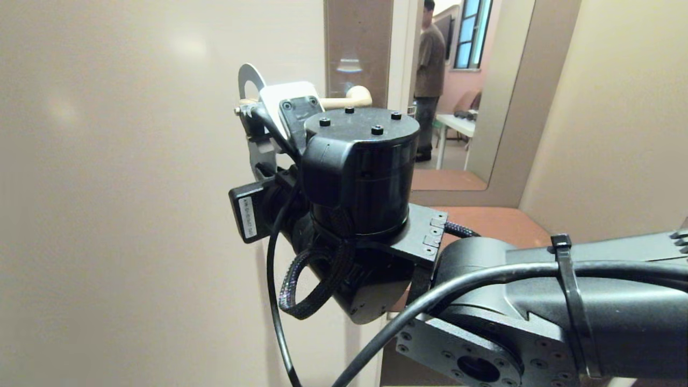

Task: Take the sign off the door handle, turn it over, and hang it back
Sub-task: Take down the sign

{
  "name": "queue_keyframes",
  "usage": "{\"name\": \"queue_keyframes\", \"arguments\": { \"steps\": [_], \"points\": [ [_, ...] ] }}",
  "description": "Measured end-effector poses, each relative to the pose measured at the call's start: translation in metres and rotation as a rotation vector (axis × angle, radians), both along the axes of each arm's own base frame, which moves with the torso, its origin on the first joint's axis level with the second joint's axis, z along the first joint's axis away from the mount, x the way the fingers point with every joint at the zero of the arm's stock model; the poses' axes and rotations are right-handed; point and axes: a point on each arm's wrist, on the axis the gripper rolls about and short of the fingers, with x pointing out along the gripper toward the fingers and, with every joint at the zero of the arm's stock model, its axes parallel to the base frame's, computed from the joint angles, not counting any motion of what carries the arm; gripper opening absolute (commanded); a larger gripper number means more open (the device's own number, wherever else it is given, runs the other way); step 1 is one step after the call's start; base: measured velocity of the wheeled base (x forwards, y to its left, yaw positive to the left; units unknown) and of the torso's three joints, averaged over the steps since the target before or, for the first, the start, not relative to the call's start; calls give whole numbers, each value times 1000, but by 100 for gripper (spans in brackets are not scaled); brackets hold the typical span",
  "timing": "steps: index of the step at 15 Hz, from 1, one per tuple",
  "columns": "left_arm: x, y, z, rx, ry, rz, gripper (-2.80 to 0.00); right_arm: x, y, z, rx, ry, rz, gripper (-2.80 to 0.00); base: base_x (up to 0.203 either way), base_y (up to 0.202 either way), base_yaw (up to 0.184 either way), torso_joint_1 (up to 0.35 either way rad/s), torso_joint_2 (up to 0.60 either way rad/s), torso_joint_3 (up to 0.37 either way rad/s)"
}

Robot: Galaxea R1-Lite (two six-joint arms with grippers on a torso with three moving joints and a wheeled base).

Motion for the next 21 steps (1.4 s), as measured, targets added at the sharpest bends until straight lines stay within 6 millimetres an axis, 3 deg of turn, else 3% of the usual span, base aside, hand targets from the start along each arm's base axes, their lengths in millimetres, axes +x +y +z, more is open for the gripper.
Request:
{"name": "queue_keyframes", "arguments": {
  "steps": [12, 21],
  "points": [
    [0, 0, 0, 0, 0, -1, -280, -8, 4, -3, -8, 6, 21, -280, 0, 0, 0, 0, 0, 0],
    [0, 0, 0, 0, 0, -1, -280, -17, -6, -7, -39, 24, 91, -280, 0, 0, 0, 0, 0, 0]
  ]
}}
